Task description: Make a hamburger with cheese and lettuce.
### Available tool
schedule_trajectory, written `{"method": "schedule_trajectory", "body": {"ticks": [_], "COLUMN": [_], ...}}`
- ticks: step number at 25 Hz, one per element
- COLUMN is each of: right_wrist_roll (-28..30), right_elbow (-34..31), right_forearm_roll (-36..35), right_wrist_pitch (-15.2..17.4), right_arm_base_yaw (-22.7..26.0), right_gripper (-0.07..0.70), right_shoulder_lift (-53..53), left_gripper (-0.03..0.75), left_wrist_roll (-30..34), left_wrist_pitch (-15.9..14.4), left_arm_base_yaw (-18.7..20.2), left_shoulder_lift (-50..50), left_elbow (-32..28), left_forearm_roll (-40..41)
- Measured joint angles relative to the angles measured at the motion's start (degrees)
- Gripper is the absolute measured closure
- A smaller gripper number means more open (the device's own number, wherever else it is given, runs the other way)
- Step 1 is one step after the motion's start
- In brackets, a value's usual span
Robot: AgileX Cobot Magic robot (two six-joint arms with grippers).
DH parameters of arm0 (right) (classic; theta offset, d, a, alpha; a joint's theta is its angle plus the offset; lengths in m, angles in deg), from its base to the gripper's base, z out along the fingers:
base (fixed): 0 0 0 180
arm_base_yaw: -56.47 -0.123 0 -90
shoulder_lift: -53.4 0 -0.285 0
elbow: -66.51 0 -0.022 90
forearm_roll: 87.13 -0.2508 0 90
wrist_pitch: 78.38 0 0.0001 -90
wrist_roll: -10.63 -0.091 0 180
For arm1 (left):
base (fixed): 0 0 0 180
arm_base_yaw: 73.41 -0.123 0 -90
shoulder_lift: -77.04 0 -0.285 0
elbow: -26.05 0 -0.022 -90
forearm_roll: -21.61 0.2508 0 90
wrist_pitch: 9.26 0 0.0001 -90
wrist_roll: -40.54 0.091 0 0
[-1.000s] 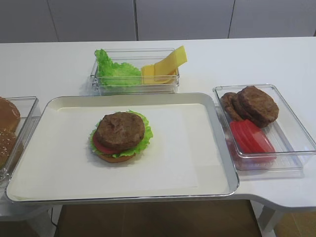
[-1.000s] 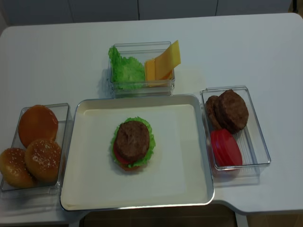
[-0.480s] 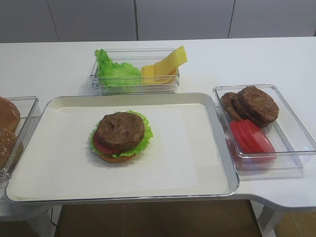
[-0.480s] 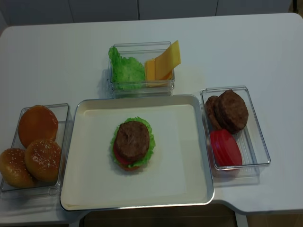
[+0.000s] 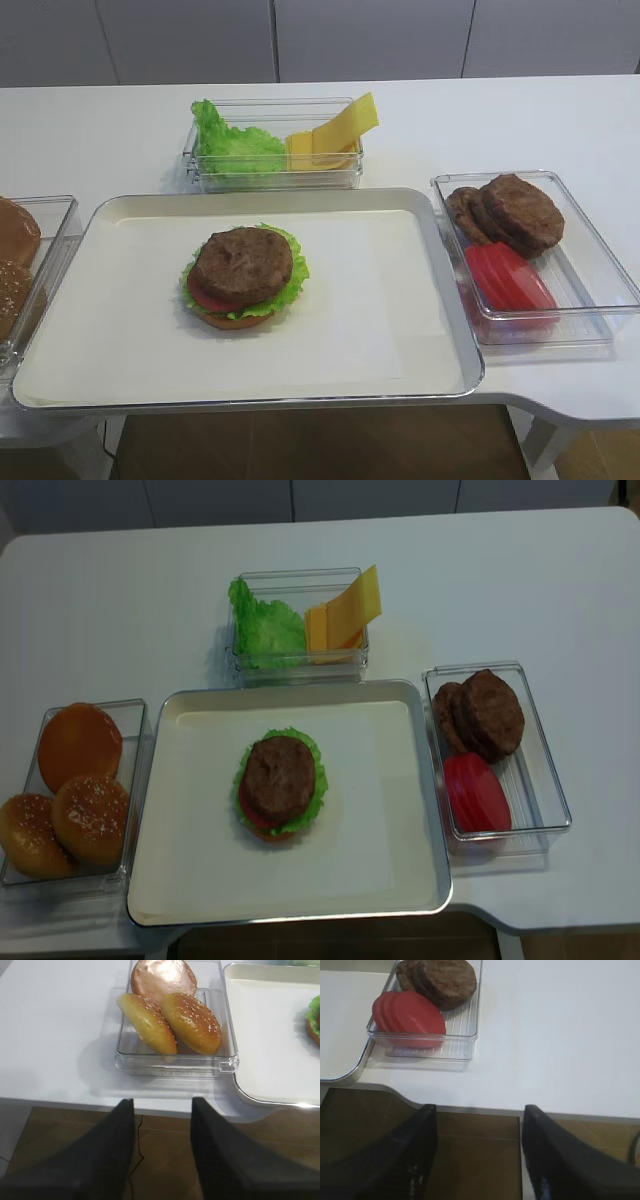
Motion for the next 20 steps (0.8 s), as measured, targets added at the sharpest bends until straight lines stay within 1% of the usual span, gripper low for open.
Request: {"method": "schedule_trajectory", "body": {"ticks": [4,16,20], "right_wrist_roll": [0.0,0.0,0.9], "right_elbow": [0.0,0.0,0.0], "right_forearm_roll": [0.0,0.0,-0.2], "right_wrist_pitch": [0.0,0.0,0.0], "right_arm_base_yaw": [1.7,1.7,1.8], "right_gripper": [0.222,0.223,0.223], "right_shoulder_lift": [0.0,0.0,0.0], "left_gripper": [0.43,0.43,0.43], "left_wrist_roll": [0.0,0.0,0.0], "left_wrist_pitch": [0.0,0.0,0.0], "left_arm_base_yaw": [0.0,0.0,0.0], "left_shoulder_lift": [0.0,0.0,0.0], "left_elbow": [0.0,0.0,0.0], "left_forearm_roll": [0.0,0.0,0.0]}}
